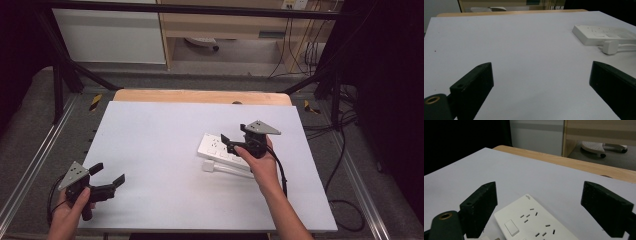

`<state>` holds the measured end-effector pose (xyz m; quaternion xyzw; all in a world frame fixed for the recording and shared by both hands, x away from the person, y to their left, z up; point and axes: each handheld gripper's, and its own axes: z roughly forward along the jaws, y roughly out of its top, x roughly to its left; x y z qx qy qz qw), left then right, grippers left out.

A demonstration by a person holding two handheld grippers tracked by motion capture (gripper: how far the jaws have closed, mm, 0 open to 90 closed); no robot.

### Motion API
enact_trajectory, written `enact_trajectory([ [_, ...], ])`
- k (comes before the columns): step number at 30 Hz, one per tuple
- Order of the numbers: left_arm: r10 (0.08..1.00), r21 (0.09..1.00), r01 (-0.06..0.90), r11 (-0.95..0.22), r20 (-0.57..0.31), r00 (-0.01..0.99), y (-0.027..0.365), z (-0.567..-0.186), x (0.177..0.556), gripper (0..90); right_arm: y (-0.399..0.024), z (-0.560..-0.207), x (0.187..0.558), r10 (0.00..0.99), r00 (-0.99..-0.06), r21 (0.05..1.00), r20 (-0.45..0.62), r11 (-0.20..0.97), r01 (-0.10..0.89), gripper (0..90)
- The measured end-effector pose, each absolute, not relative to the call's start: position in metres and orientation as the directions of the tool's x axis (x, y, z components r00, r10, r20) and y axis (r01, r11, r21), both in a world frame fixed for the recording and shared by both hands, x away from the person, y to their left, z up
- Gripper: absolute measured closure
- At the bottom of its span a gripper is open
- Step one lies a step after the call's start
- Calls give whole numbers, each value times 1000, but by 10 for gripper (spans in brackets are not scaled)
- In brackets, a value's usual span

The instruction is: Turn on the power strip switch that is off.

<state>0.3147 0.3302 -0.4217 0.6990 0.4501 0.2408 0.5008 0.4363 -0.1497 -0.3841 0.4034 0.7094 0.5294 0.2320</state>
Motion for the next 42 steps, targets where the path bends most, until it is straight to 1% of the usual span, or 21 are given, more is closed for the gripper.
enact_trajectory([
  [5,870,917,388,-94,-114,479,330,-422,315,56,-146,-384,439,815,-570,933,101,122,339,89],
  [13,870,917,388,-94,-114,480,330,-422,315,56,-140,-386,443,814,-572,928,102,129,349,83],
  [18,870,917,387,-94,-114,480,330,-422,315,56,-134,-390,447,816,-570,928,100,129,348,139],
  [28,869,917,386,-95,-112,482,331,-422,315,56,-124,-396,452,816,-570,923,101,136,359,202],
  [39,870,919,383,-96,-110,481,332,-421,315,56,-117,-401,455,813,-572,913,105,149,379,210],
  [42,869,918,384,-100,-108,483,331,-421,315,56,-115,-403,456,810,-578,911,102,157,381,235],
])
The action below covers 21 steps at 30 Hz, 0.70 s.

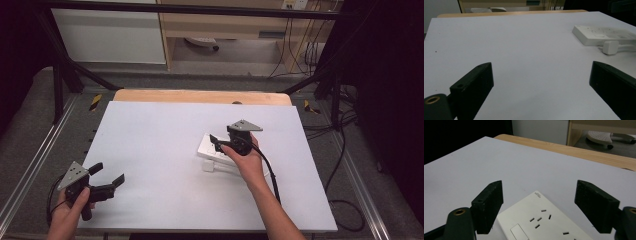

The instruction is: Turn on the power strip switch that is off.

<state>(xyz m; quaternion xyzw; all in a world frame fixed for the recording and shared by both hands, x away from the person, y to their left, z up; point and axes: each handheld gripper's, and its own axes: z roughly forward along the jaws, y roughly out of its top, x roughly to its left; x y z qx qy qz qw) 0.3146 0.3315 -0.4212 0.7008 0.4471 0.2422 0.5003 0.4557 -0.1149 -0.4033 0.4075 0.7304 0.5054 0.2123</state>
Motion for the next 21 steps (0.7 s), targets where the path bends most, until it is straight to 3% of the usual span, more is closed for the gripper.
enact_trajectory([
  [21,867,918,383,-100,-107,486,332,-421,315,57,-99,-417,457,807,-584,896,89,191,401,457],
])
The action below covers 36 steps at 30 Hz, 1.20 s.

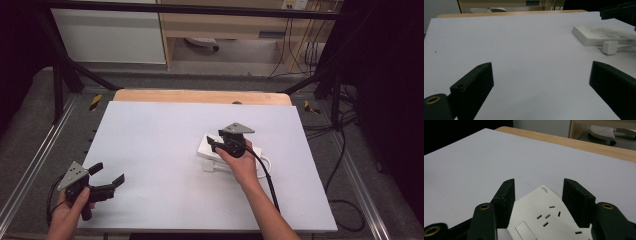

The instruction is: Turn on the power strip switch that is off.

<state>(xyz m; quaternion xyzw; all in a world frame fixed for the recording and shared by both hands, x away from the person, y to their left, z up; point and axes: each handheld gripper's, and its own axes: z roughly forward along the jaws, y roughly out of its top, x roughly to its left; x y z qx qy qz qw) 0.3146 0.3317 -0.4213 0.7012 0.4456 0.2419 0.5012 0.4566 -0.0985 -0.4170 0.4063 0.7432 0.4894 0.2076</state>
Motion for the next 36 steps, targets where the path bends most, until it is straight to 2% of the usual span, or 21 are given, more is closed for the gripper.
enact_trajectory([
  [36,867,919,380,-101,-105,486,332,-421,315,57,-92,-441,441,803,-594,896,56,222,385,865],
])
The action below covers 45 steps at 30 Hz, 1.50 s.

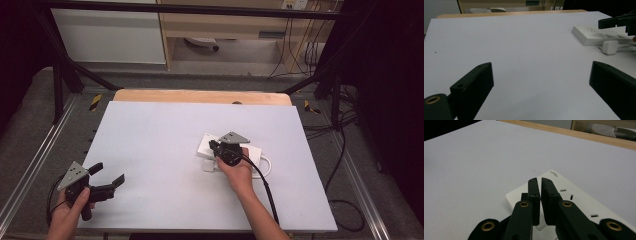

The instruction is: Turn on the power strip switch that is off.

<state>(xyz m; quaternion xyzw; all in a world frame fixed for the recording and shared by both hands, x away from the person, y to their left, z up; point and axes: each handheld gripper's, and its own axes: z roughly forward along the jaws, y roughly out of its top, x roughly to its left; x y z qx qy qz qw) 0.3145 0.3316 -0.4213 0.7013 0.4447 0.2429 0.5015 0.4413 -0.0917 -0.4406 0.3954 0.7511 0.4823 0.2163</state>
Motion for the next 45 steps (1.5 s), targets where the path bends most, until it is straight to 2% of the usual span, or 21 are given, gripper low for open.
enact_trajectory([
  [17,867,919,382,-101,-107,487,331,-421,315,57,-98,-450,431,817,-575,893,53,219,394,900],
  [45,868,920,380,-100,-106,485,330,-422,315,57,-99,-455,428,820,-570,889,41,230,395,900],
])
